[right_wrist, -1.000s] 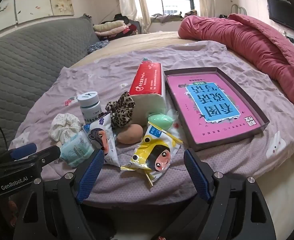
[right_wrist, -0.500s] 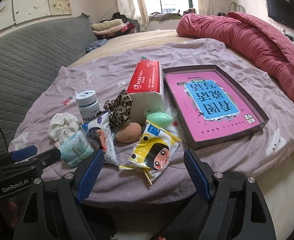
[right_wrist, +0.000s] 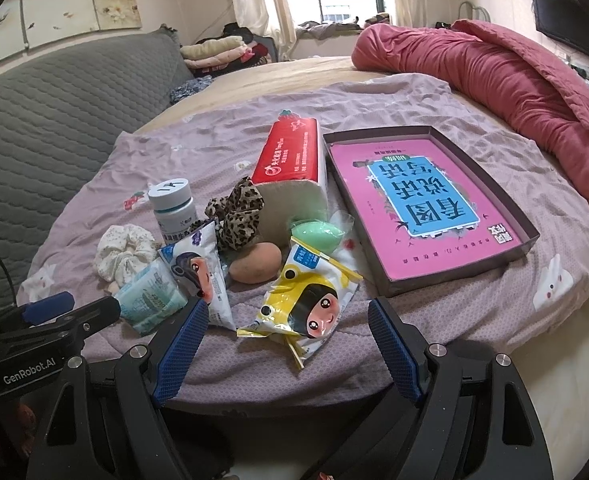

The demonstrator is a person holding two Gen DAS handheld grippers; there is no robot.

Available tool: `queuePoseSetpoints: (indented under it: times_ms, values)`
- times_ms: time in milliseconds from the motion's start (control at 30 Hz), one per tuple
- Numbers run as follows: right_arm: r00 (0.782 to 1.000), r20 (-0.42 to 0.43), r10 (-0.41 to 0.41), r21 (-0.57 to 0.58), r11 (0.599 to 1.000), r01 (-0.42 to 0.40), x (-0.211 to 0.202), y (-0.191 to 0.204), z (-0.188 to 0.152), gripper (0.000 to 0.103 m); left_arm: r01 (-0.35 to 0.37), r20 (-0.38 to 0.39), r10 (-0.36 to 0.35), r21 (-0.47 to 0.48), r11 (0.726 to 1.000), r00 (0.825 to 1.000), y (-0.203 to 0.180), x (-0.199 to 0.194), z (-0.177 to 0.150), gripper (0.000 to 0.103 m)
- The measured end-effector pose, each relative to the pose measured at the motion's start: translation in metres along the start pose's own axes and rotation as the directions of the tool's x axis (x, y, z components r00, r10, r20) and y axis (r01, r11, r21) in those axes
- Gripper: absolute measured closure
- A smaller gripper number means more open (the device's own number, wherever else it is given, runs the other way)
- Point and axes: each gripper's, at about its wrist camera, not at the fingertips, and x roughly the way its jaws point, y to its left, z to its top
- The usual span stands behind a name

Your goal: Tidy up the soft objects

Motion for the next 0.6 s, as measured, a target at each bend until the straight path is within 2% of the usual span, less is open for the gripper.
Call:
queuePoseSetpoints:
  times_ms: [600]
  values:
    - [1.000, -0.028, -0.001, 0.016, 1.000, 0.001, 0.0063, -0.0025, -0.0016, 0.020, 0.007, -0.039, -0.008, -0.034, 0.999, 0.999, 0.0067, 0.0094, -0.0026, 0.026]
